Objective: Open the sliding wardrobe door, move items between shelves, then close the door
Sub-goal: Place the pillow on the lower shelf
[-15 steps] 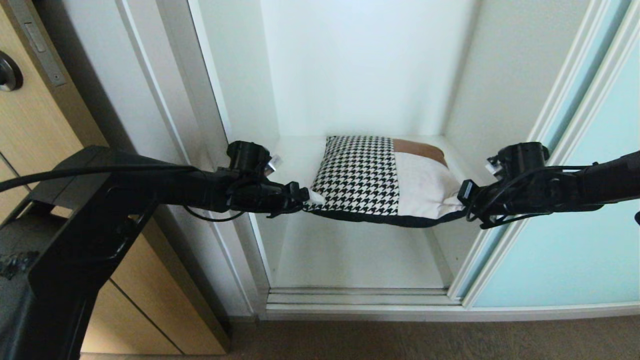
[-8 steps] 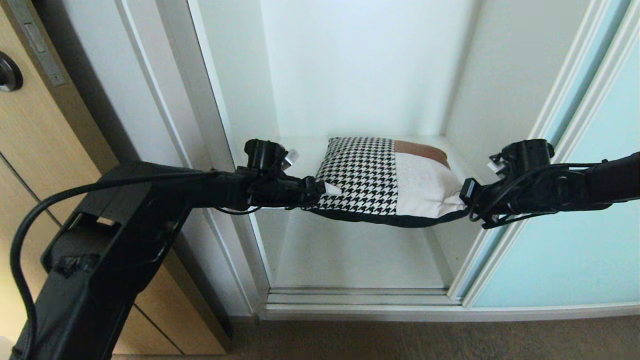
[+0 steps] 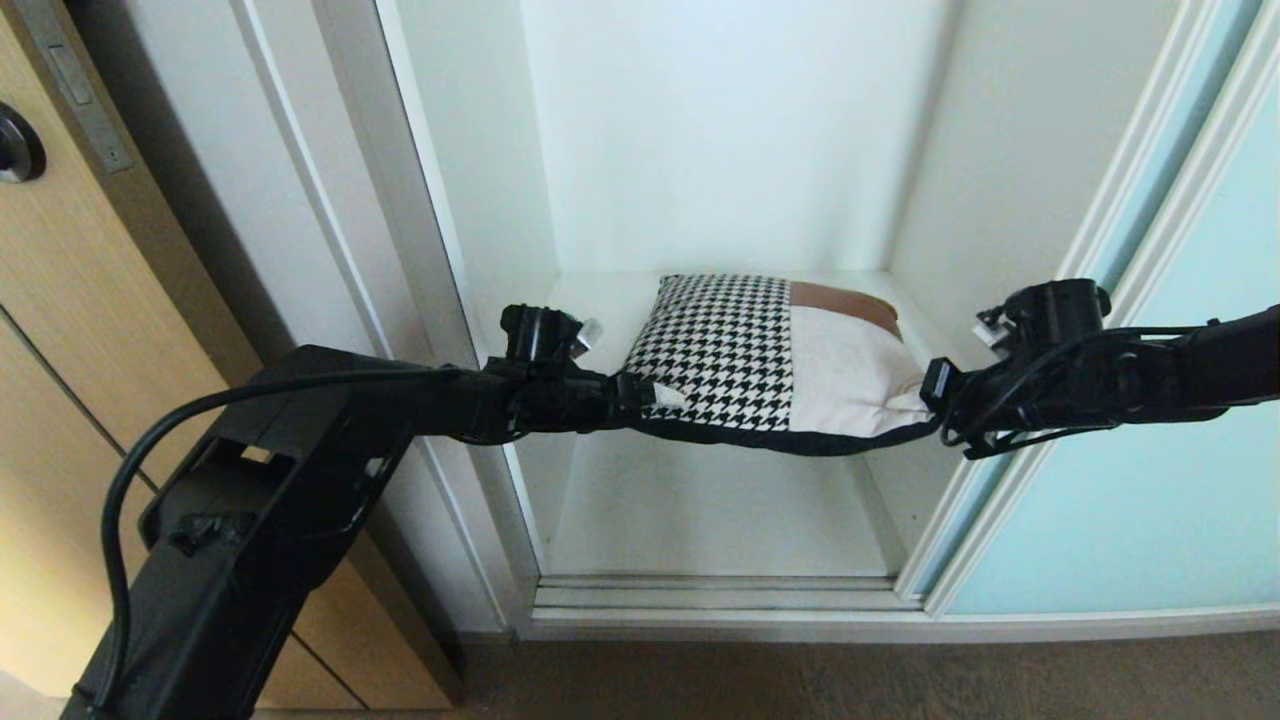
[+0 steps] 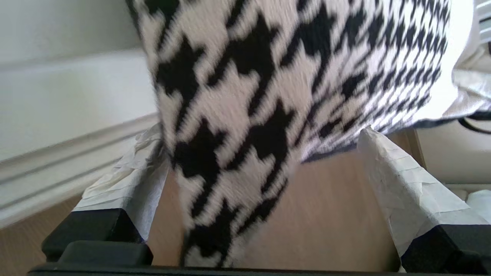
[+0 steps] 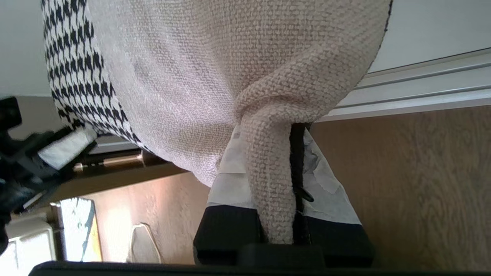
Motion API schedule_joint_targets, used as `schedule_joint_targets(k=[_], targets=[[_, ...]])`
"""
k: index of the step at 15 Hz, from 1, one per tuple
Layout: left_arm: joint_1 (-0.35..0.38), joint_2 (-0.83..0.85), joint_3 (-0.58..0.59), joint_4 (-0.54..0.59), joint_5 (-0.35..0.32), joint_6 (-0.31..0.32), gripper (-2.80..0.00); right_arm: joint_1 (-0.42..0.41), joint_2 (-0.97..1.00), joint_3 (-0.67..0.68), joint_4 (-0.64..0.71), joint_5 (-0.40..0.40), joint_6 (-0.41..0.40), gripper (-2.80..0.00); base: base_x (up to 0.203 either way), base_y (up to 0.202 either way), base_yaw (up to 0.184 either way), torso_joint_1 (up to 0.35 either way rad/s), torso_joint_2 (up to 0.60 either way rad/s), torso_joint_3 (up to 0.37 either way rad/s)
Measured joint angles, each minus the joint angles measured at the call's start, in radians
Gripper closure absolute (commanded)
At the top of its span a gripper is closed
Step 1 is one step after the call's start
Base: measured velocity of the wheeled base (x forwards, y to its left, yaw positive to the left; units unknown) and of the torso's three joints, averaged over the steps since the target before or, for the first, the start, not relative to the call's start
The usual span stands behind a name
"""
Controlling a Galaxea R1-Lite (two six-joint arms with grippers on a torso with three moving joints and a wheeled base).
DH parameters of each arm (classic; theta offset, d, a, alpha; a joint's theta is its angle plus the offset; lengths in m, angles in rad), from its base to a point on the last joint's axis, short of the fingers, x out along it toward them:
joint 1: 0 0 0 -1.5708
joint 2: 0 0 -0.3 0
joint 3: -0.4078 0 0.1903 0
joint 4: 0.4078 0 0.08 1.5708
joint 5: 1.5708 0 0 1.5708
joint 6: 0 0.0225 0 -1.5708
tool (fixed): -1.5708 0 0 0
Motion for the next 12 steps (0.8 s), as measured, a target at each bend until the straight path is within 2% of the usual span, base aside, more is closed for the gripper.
schedule_joint_targets(k=[4, 5, 6, 12], targets=[[0.000, 0.002, -0.001, -0.039, 0.006, -0.002, -2.80, -0.003, -0.004, 0.021, -0.004, 0.002, -0.021, 0.00, 0.000, 0.000, 0.000, 0.000, 0.00, 0.000], [0.000, 0.000, -0.001, -0.051, 0.007, -0.002, -0.25, -0.003, -0.004, 0.023, -0.004, 0.002, -0.021, 0.00, 0.000, 0.000, 0.000, 0.000, 0.00, 0.000], [0.001, -0.001, -0.001, -0.059, 0.010, -0.001, 0.00, -0.003, -0.004, 0.023, -0.004, 0.003, -0.021, 0.00, 0.000, 0.000, 0.000, 0.000, 0.00, 0.000], [0.001, -0.008, -0.001, -0.074, 0.079, 0.001, 0.00, -0.003, -0.005, 0.021, -0.003, 0.027, -0.023, 0.00, 0.000, 0.000, 0.000, 0.000, 0.00, 0.000]])
